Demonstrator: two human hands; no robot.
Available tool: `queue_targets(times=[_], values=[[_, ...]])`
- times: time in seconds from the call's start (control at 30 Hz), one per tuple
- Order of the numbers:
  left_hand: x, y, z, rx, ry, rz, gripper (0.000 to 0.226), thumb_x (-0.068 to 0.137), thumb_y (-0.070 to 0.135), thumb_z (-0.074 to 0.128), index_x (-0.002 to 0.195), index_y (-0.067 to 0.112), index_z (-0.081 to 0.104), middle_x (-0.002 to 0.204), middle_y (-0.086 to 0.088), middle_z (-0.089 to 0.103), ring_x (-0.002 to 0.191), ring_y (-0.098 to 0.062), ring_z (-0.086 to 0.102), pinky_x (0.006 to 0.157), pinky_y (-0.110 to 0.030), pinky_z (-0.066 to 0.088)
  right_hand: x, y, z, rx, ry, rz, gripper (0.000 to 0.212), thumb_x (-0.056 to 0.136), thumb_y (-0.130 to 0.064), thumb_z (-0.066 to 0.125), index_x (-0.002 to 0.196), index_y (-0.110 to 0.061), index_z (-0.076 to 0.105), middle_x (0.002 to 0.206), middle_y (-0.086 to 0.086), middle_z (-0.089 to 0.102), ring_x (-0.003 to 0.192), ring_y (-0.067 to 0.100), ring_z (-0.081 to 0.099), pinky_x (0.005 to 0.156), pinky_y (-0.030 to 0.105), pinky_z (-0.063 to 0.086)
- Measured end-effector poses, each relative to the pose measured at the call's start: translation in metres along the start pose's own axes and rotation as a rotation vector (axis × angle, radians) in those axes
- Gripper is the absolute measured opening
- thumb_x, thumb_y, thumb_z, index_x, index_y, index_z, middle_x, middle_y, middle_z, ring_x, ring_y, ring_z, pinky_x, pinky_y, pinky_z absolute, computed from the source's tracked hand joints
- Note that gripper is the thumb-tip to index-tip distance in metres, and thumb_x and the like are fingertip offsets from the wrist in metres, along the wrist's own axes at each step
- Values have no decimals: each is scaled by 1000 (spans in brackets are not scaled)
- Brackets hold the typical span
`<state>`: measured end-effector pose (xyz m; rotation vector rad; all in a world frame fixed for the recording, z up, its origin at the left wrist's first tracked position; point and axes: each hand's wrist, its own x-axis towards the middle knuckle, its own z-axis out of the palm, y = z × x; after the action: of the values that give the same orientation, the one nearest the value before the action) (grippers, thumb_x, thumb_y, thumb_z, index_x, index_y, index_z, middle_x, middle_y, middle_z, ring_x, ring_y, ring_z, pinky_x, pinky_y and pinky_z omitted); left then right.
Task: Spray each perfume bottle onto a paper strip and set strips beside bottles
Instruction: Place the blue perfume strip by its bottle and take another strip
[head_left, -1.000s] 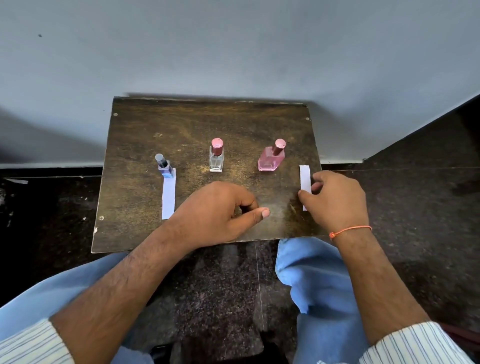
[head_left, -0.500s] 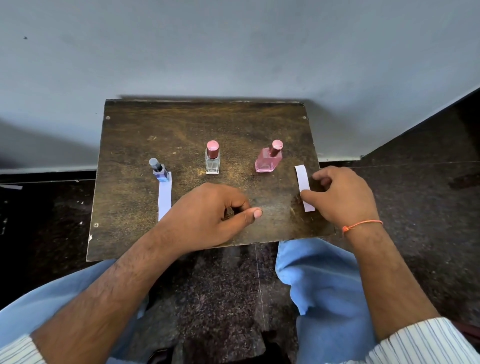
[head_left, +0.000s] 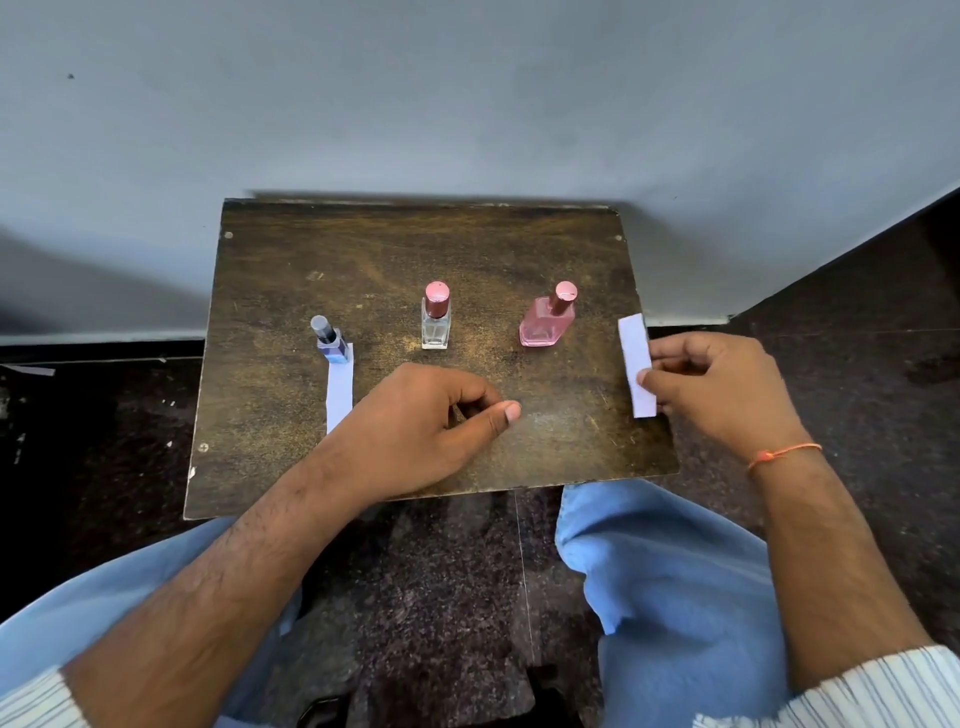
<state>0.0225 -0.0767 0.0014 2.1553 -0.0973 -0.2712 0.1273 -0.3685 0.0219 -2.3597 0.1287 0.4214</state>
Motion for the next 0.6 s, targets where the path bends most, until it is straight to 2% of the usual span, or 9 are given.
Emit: queue_targets(times=[0.07, 0.13, 0.2, 0.27, 0.33, 0.47, 0.53, 0.6], values=[[1, 0, 1, -127, -51, -89, 19, 103, 42, 69, 95, 29, 82, 76, 17, 77, 52, 3, 54, 52, -13, 40, -9, -8, 6, 239, -213, -8, 23, 88, 3, 83, 106, -11, 82, 85, 5, 82, 69, 12, 74, 60, 19, 62], [3, 2, 2, -315, -105, -167, 16, 103, 36, 70, 111, 28, 81, 95, 10, 84, 60, -4, 61, 52, -18, 47, -17, -16, 16, 345, -368, -33, 22, 87, 6, 82, 105, -6, 81, 85, 10, 83, 68, 16, 73, 59, 21, 62], [4, 4, 3, -471, -139, -228, 19, 101, 33, 72, 117, 27, 80, 103, -4, 84, 67, -14, 64, 50, -20, 49, -22, -25, 29, 413, -465, -51, 25, 86, 7, 82, 110, -1, 78, 86, 14, 82, 68, 19, 73, 58, 23, 62], [4, 4, 2, -509, -137, -267, 15, 99, 32, 75, 108, 24, 84, 90, -11, 82, 67, -19, 61, 50, -21, 48, -24, -30, 42, 471, -537, -58, 28, 86, 7, 81, 113, 1, 76, 86, 19, 80, 68, 22, 72, 58, 24, 61], [5, 2, 2, -514, -127, -314, 13, 96, 32, 79, 99, 20, 85, 69, -7, 72, 61, -17, 57, 49, -20, 46, -26, -33, 51, 519, -586, -68, 27, 86, 7, 81, 112, 0, 75, 83, 18, 79, 65, 22, 71, 57, 25, 61], [4, -1, -2, -541, -92, -392, 17, 95, 28, 81, 85, 13, 82, 58, -1, 62, 47, -5, 48, 45, -17, 40, -30, -36, 65, 534, -559, -126, 23, 87, 5, 82, 105, -6, 73, 78, 12, 79, 62, 18, 71, 57, 26, 61], [4, -2, -4, -534, -61, -416, 18, 95, 27, 81, 83, 14, 82, 57, -2, 60, 46, -5, 47, 45, -17, 40, -29, -35, 70, 428, -448, -254, 25, 86, -1, 87, 105, -12, 74, 86, 6, 82, 67, 19, 71, 63, 28, 62], [3, -5, -6, -519, -31, -446, 20, 95, 28, 81, 83, 12, 82, 56, -2, 60, 45, -6, 46, 44, -17, 39, -27, -32, 72, 212, -312, -449, 31, 82, -12, 94, 106, -21, 78, 101, -7, 80, 72, 19, 71, 71, 25, 57]])
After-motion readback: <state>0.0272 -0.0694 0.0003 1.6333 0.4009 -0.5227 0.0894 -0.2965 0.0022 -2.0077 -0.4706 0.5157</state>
